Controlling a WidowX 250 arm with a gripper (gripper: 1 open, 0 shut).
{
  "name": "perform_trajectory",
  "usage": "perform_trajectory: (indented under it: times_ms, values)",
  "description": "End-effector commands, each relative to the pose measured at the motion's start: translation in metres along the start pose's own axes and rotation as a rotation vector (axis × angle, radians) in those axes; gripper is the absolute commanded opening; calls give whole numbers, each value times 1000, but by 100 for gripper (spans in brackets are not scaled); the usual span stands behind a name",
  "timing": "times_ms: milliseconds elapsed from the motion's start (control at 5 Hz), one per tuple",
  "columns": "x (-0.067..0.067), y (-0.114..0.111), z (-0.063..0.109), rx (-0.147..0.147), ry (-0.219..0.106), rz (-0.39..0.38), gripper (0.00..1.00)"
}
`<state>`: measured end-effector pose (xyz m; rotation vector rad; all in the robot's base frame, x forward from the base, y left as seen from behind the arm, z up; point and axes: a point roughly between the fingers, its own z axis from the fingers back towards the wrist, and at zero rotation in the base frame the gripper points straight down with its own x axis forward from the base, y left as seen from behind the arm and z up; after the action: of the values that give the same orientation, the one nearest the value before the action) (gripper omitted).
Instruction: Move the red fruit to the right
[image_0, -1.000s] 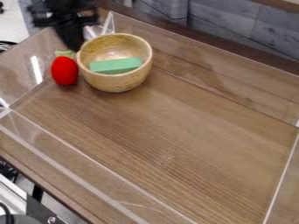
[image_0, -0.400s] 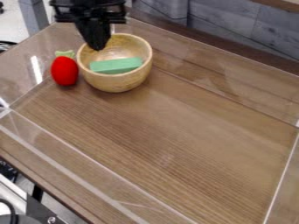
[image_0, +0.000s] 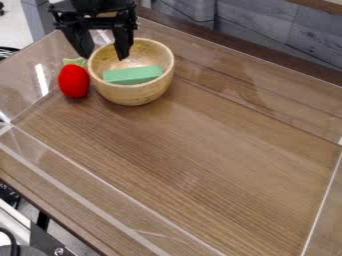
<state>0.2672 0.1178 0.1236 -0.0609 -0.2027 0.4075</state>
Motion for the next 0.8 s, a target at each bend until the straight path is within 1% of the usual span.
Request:
perform_trajectory:
  times_ms: [0, 200, 600]
  values:
    - [8, 21, 1, 25, -38, 42, 100]
    - [10, 36, -7, 44, -44, 70, 100]
    - [9, 49, -47, 76, -48, 100, 100]
